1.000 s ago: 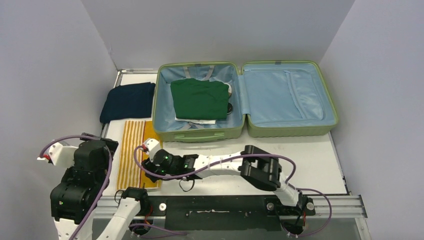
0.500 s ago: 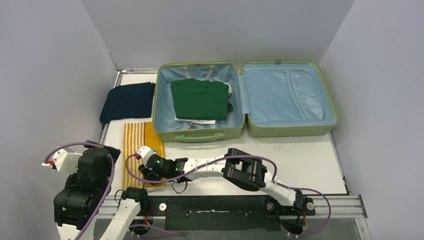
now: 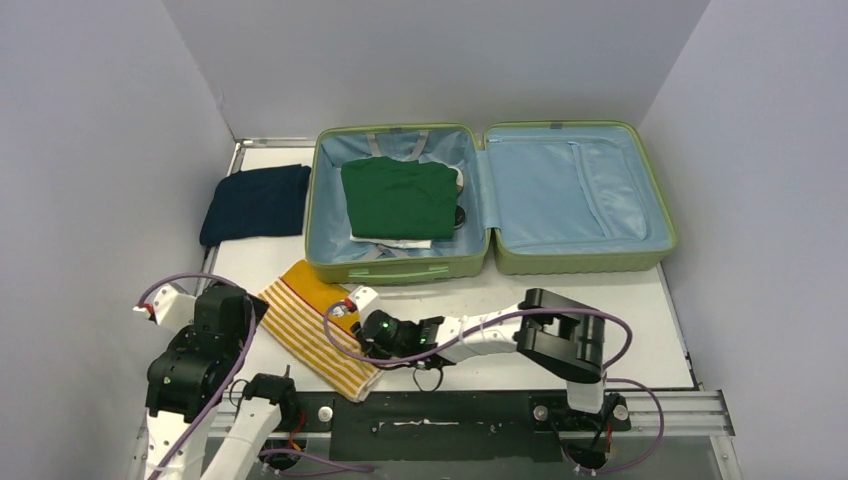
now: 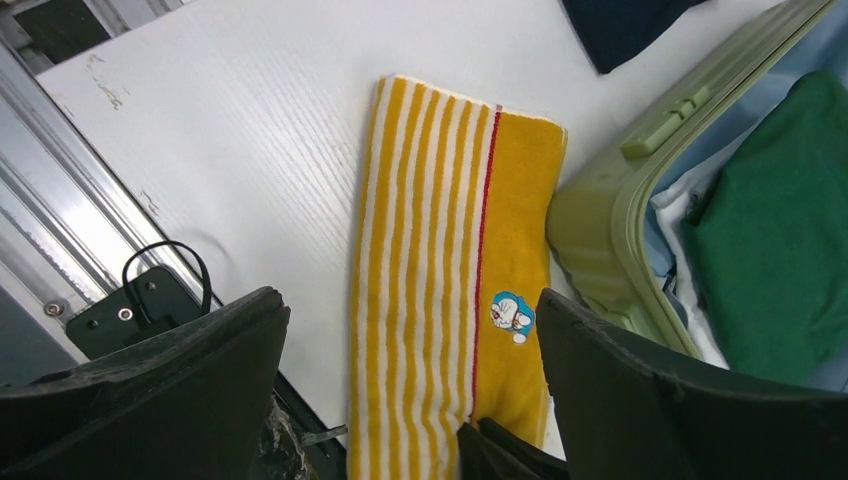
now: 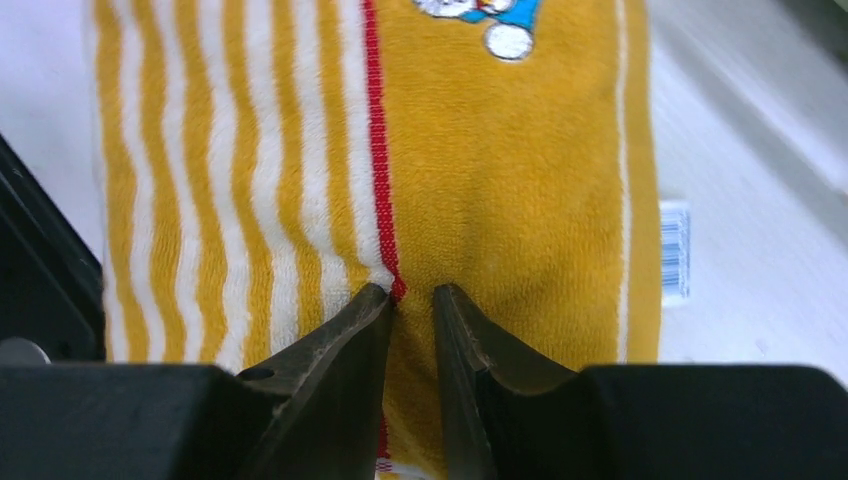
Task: Pack the luggage
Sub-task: Move the household item to the corner of the board.
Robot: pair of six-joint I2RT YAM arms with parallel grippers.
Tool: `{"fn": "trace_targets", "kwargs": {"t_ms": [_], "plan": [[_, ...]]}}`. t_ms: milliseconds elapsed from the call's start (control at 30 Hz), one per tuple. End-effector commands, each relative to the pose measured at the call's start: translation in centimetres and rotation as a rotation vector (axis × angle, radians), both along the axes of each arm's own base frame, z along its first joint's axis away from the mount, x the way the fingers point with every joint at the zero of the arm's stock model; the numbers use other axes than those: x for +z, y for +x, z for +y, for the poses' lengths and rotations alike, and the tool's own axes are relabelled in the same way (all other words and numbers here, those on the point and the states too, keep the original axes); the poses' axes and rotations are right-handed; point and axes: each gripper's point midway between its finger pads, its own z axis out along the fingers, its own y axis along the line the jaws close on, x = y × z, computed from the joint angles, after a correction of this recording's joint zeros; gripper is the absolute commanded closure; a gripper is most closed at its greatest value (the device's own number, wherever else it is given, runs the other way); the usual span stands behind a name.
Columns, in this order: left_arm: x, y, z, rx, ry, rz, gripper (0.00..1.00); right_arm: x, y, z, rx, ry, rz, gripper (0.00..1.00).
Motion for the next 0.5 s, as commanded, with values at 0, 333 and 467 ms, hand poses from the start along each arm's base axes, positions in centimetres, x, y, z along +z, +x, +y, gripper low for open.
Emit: {"fn": "trace_targets", "kwargs": {"t_ms": [0,333,467], "plan": [[-0.7,2.0,-1.6,-0.076,-0.038,-0.028,0.08,-4.4,0.7,-10.3,-0.156,-0.265,0.04,0.75],[-4.6,4.8,-4.2,-0.196,-0.09,0.036,0.1,-0.1,4.4,-18.4,-0.447,-0.178,0.107,0.66],[-6.2,6.1,-5.9,-0.291,-0.116,0.058,0.1,3.6,4.1,-18.7,-0.492,-0.078,0.093,0.41]]}}
